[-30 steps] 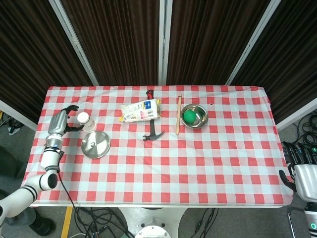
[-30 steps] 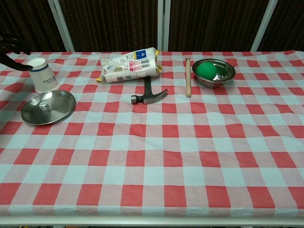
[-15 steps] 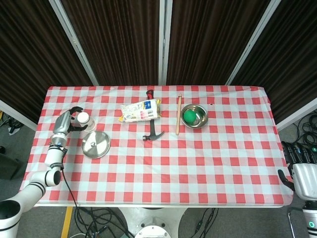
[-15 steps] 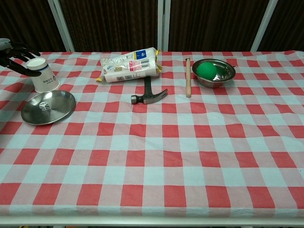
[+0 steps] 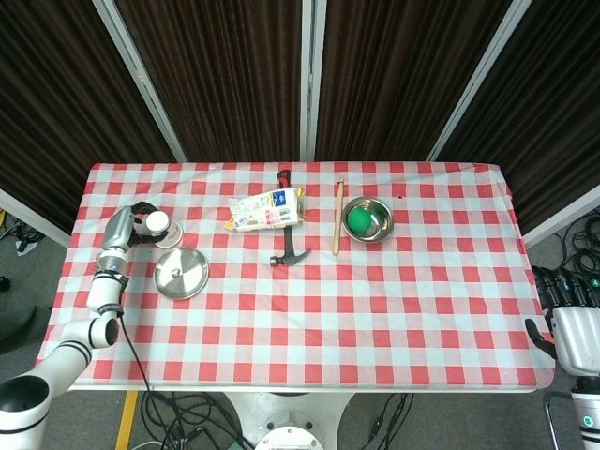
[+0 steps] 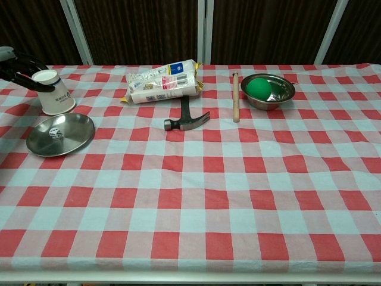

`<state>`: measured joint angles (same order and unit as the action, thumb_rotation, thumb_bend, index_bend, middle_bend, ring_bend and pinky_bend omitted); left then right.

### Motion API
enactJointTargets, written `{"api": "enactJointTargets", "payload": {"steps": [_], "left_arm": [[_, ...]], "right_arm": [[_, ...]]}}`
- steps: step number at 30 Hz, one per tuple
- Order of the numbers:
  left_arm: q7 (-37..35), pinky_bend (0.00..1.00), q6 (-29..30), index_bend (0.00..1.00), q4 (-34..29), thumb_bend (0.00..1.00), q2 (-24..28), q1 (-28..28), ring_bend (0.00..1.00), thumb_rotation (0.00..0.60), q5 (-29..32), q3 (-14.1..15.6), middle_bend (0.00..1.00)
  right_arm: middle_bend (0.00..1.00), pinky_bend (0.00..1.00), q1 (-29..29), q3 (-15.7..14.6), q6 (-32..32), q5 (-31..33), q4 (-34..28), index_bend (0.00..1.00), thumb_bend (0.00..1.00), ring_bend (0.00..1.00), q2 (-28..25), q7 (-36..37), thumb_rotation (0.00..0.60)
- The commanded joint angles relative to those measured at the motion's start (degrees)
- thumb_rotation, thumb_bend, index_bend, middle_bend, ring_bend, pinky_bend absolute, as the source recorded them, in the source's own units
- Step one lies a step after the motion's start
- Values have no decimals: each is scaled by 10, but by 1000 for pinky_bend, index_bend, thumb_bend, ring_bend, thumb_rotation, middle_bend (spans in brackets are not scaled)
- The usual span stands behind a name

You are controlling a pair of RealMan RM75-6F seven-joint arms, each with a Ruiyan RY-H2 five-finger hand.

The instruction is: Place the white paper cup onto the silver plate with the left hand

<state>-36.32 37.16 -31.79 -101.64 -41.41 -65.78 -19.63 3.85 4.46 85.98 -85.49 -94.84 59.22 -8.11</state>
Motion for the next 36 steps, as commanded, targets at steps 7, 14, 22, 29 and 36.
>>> {"api": "enactJointTargets", "payload": {"steps": [7,14,22,29,36], "left_arm": [[5,362,68,518,-130,218,74,37,301,600,-28,9,438],[64,362,121,514,-282,219,134,78,301,600,-59,49,439],[99,361,139,514,-329,218,135,96,301,600,-71,81,439],[121,344,143,514,-309,219,119,101,301,600,-61,88,439],[116,337,139,514,-265,218,95,100,301,600,-46,81,439]], "right_arm": [[139,145,4,1,-2,-2,2,98,222,63,0,2,600],[139,145,5,0,-4,-5,7,98,221,63,1,7,600],[139,145,4,-1,-1,-10,3,98,221,63,-2,5,600],[139,145,3,-3,2,-13,-2,98,221,63,-3,2,600],[139,145,1,-4,6,-16,-4,98,222,63,-4,2,600]]}}
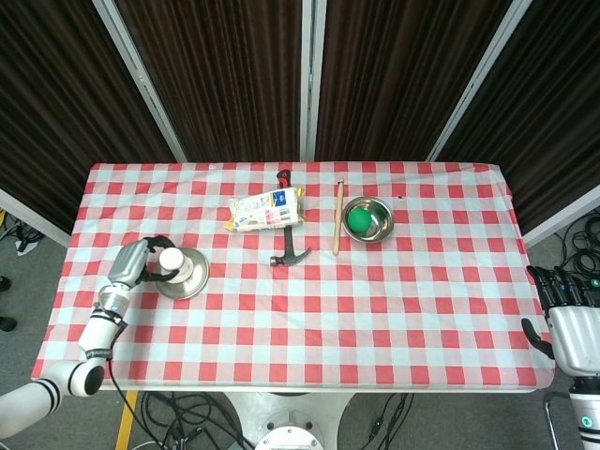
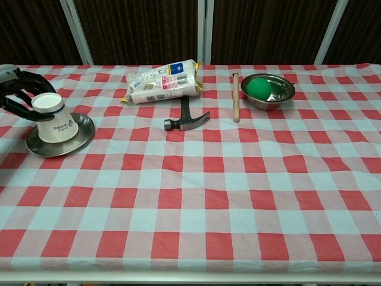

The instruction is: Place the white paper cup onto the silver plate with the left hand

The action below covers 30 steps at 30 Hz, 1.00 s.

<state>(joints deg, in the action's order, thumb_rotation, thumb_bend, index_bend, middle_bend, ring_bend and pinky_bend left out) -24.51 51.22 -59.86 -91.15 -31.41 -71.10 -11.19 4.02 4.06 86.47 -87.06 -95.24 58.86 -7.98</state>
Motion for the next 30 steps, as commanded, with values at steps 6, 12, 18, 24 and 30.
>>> {"api": "enactJointTargets", "payload": {"steps": [6,12,18,24,30], "left_arm": [[-12,336,3,514,21,219,-20,6,301,600,2,2,439],[-31,320,28,515,-28,219,0,18,301,600,-28,14,439],[-28,319,15,514,-45,219,10,14,301,600,-32,21,439],[-6,318,21,514,12,219,-20,10,300,600,5,-6,439],[-20,318,12,514,-13,221,-10,13,300,600,-4,1,439]], "right_arm": [[139,145,-3,-4,3,-4,3,98,222,63,0,5,600],[139,145,-5,-5,4,-5,6,98,222,63,0,8,600],[139,145,-3,-3,2,-4,6,98,222,63,0,9,600],[139,145,-2,-3,-1,-3,6,98,222,63,0,10,600],[139,145,-1,-5,-5,-4,8,98,221,63,3,11,600]]}}
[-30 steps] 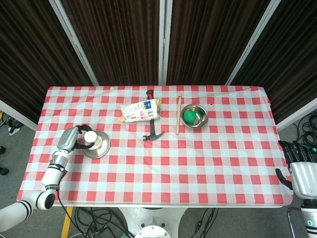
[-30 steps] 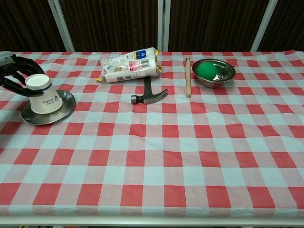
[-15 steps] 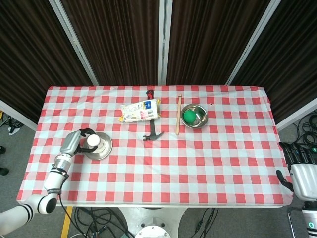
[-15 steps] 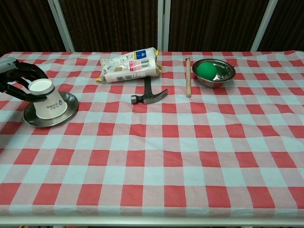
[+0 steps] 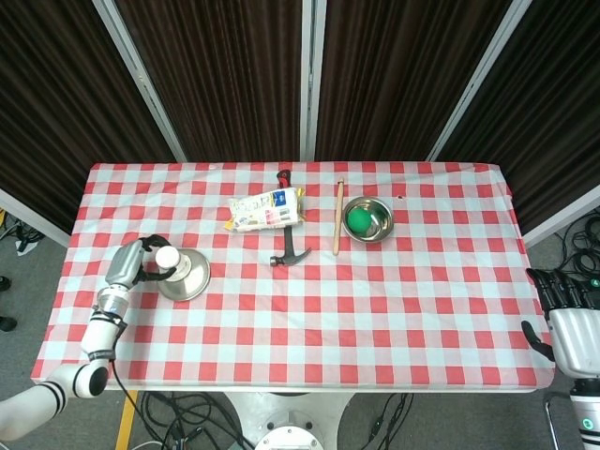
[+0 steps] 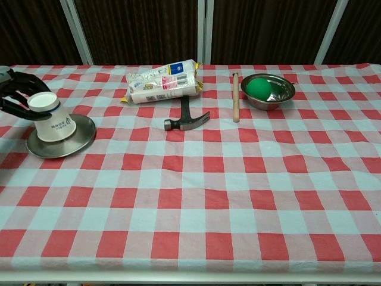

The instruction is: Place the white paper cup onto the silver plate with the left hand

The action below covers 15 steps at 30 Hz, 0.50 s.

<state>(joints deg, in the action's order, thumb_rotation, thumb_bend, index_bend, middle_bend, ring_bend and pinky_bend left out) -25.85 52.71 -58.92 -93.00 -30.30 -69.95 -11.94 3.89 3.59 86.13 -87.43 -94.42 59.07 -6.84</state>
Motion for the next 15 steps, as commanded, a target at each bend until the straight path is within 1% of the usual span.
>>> {"api": "enactJointTargets", "payload": {"steps": [1,5,7,10,13,15], "left_arm": [[-8,318,-2,514,-31,222,13,3,300,600,-21,12,439],[-24,306,-4,514,-73,222,32,7,300,600,-42,27,439],[-28,294,-5,514,-80,221,35,7,300,600,-47,30,439],[-25,294,2,514,-65,222,27,7,301,600,-40,23,438],[-12,294,32,514,-22,222,-1,8,301,600,-21,1,439],[-1,294,36,514,3,224,-15,7,301,600,-10,-7,439]], "right_arm": [[139,145,1,0,-2,1,0,98,221,63,1,0,600],[139,145,2,0,-4,2,-1,99,222,63,1,-2,600],[139,145,2,1,-4,3,-2,99,222,63,0,-4,600],[139,145,2,2,-4,5,-3,99,221,63,-1,-5,600],[139,145,4,2,-6,5,-4,99,221,63,-1,-6,600],[139,145,4,2,-7,4,-4,99,221,63,-1,-6,600]]}}
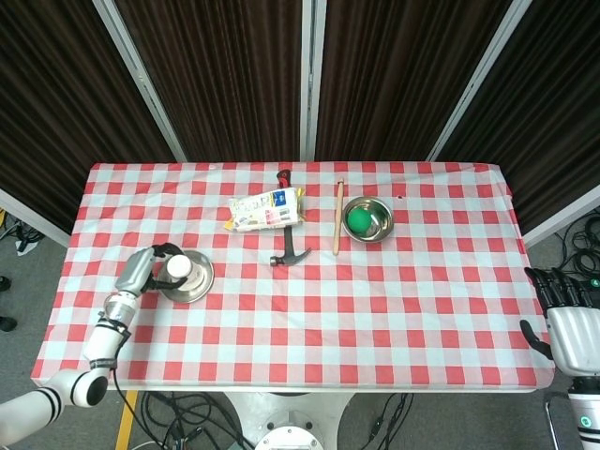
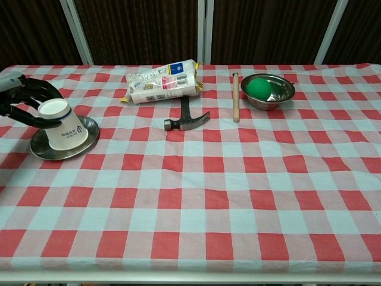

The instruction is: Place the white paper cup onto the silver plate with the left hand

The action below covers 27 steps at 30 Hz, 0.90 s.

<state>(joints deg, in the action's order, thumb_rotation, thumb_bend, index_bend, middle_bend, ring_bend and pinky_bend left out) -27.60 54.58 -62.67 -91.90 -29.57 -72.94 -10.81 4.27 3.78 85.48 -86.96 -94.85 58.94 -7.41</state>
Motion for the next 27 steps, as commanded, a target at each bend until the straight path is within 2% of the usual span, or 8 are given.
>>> {"api": "enactJointTargets", "payload": {"steps": [1,5,14,16,22,27], "left_arm": [[19,294,13,514,49,225,-30,-2,300,600,26,-21,439],[15,294,-2,514,53,226,-30,-1,301,600,36,-22,439],[3,293,9,515,-24,225,6,10,300,600,-15,11,439],[8,293,4,515,-24,225,7,8,300,600,-15,13,439],[35,292,-1,515,37,227,-25,0,300,600,31,-17,439],[28,292,5,515,36,229,-29,4,300,600,31,-19,439]], "right_arm": [[139,145,0,0,0,-1,0,99,221,63,0,0,600],[139,145,0,-2,0,-3,2,99,222,63,2,3,600],[139,145,0,-2,-1,-2,1,102,222,63,2,1,600],[139,145,1,-2,-2,-1,1,102,221,62,2,1,600],[139,145,3,0,-3,-1,1,102,222,63,2,2,600],[139,145,4,-2,-5,-3,1,102,221,63,2,0,600]]}}
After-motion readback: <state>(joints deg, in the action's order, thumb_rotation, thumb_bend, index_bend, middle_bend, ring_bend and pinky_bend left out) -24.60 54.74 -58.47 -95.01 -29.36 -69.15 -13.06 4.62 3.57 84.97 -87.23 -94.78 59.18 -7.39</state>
